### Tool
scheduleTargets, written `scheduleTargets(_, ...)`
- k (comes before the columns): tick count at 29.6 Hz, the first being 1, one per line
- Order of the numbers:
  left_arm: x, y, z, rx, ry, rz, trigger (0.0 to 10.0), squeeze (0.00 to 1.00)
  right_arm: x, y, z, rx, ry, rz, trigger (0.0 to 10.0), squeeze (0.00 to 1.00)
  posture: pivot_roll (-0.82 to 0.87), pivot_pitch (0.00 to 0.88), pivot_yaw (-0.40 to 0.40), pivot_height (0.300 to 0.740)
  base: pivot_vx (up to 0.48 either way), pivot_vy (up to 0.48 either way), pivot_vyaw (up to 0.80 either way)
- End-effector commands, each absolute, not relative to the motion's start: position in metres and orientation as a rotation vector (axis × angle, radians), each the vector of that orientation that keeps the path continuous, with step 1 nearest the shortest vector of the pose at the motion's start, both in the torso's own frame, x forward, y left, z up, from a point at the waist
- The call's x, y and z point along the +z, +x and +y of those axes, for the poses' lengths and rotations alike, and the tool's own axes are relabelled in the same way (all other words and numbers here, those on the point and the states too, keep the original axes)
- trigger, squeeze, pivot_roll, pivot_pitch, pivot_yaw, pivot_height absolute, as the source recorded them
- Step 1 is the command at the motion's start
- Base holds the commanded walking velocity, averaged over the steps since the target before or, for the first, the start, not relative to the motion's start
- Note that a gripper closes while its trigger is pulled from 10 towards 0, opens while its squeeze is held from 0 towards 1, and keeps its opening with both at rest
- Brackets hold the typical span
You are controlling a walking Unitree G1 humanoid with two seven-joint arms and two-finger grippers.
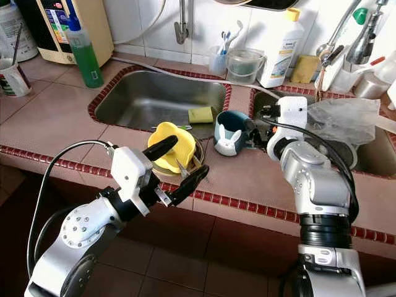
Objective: Kitchen organization
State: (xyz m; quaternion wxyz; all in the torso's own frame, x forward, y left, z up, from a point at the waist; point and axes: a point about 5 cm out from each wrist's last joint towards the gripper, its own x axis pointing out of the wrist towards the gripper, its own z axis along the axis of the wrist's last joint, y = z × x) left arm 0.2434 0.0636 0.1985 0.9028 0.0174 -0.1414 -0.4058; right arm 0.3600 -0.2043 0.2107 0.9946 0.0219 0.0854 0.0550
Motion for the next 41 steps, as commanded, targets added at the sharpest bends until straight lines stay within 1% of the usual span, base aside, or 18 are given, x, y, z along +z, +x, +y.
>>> scheduleTargets(1, 0.2004, 0.2414, 0.0634, -0.831, 0.038, -0.297, 10.0, 0.0, 0.1971, 0.3593, -0.2088, 0.085, 0.061, 0.253, 4.9, 0.0, -0.03, 0.142, -0.03, 0.74, 0.0, 0.0, 0.0)
scheduleTargets(2, 0.2006, 0.2415, 0.0638, -0.828, 0.038, -0.297, 10.0, 0.0, 0.1966, 0.3593, -0.2089, 0.084, 0.066, 0.252, 4.4, 0.0, -0.03, 0.144, -0.031, 0.74, 0.0, 0.0, 0.0)
scheduleTargets(3, 0.2008, 0.2417, 0.0645, -0.824, 0.037, -0.298, 10.0, 0.0, 0.1956, 0.3591, -0.2088, 0.078, 0.079, 0.26, 2.9, 0.0, -0.02, 0.144, -0.032, 0.74, 0.0, 0.0, 0.0)
scheduleTargets(5, 0.2011, 0.2418, 0.0652, -0.818, 0.037, -0.298, 10.0, 0.0, 0.1945, 0.3588, -0.2086, 0.071, 0.094, 0.269, 2.9, 0.0, -0.02, 0.144, -0.032, 0.74, 0.0, 0.0, 0.0)
scheduleTargets(6, 0.2013, 0.2421, 0.0659, -0.815, 0.037, -0.298, 10.0, 0.0, 0.1937, 0.3588, -0.2079, 0.067, 0.109, 0.277, 1.3, 0.0, -0.02, 0.146, -0.032, 0.74, 0.0, 0.0, 0.0)
scheduleTargets(9, 0.2014, 0.2422, 0.0663, -0.812, 0.038, -0.298, 10.0, 0.0, 0.1933, 0.3589, -0.2076, 0.056, 0.113, 0.277, 1.3, 0.0, -0.02, 0.146, -0.031, 0.74, 0.0, 0.0, 0.0)
scheduleTargets(10, 0.2016, 0.2421, 0.0663, -0.813, 0.038, -0.298, 10.0, 0.0, 0.1924, 0.359, -0.2071, 0.056, 0.118, 0.281, 0.2, 0.0, -0.02, 0.148, -0.03, 0.74, 0.0, 0.0, 0.0)
scheduleTargets(11, 0.2019, 0.2423, 0.0665, -0.812, 0.038, -0.298, 10.0, 0.0, 0.1919, 0.359, -0.207, 0.05, 0.114, 0.282, 0.0, 0.0, -0.02, 0.15, -0.03, 0.74, 0.0, 0.0, 0.0)
scheduleTargets(41, 0.2008, 0.2409, 0.0682, -0.825, 0.033, -0.283, 10.0, 0.0, 0.1927, 0.3562, -0.2033, 0.052, 0.136, 0.251, 0.0, 0.0, -0.02, 0.142, -0.023, 0.74, 0.0, 0.0, 0.0)
